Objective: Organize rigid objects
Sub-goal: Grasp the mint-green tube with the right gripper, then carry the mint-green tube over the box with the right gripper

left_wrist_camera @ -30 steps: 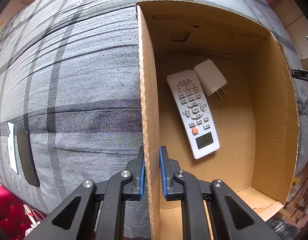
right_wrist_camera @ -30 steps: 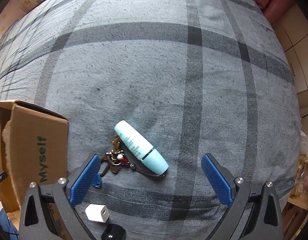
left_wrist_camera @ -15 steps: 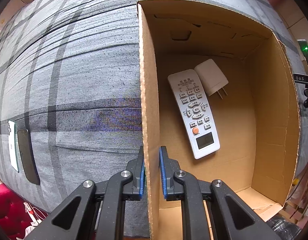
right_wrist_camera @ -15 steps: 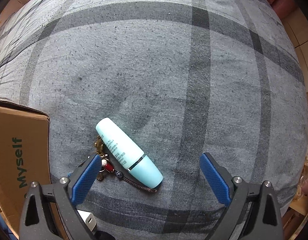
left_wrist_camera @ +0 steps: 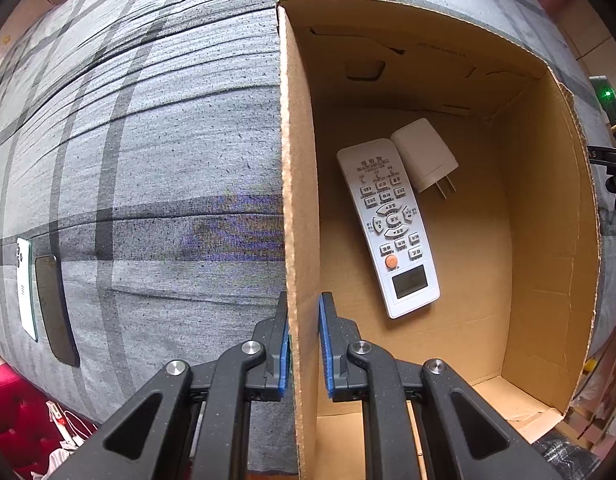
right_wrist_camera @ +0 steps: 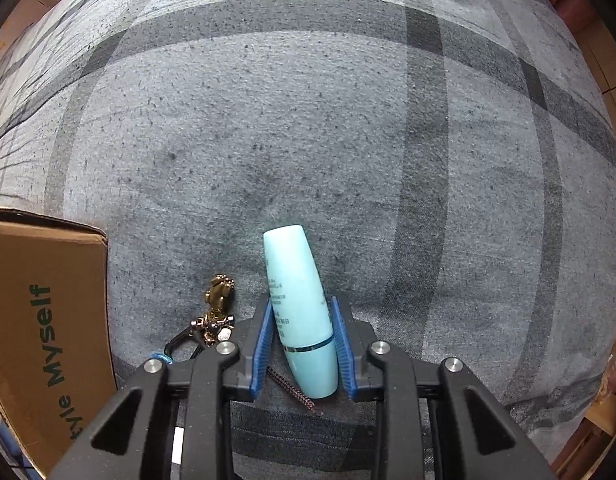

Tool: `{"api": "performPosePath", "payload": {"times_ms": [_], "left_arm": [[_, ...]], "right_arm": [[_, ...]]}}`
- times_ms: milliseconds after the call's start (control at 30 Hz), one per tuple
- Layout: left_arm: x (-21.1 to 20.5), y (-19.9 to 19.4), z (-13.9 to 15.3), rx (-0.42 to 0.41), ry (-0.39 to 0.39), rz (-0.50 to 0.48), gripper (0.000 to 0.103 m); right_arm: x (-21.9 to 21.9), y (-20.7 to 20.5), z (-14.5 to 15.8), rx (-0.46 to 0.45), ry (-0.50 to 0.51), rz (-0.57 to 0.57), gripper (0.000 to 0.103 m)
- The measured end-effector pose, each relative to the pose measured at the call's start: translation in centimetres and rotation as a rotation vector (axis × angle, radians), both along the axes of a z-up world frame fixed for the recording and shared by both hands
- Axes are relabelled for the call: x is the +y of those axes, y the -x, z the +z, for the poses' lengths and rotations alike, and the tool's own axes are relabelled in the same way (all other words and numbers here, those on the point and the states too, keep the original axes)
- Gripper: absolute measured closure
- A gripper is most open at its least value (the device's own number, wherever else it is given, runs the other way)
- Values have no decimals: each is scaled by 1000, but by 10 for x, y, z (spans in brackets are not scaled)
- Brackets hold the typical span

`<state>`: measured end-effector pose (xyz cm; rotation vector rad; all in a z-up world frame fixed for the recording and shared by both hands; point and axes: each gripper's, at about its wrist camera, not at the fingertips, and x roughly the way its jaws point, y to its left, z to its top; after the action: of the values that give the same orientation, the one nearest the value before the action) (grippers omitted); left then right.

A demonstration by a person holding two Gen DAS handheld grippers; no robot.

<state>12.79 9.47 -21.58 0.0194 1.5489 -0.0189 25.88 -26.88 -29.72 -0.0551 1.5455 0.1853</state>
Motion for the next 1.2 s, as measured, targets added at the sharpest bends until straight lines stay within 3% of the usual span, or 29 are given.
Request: {"api": "performPosePath", "payload": {"times_ms": [400,1200], "left_arm": [[-3,0,1,-3,-2,-15,90],[-4,3,6,-18,13,-41,90]], "right_arm": [[-8,13,37,-27,7,-42,74],[22,44,124,-105,-20,-77,74]]}}
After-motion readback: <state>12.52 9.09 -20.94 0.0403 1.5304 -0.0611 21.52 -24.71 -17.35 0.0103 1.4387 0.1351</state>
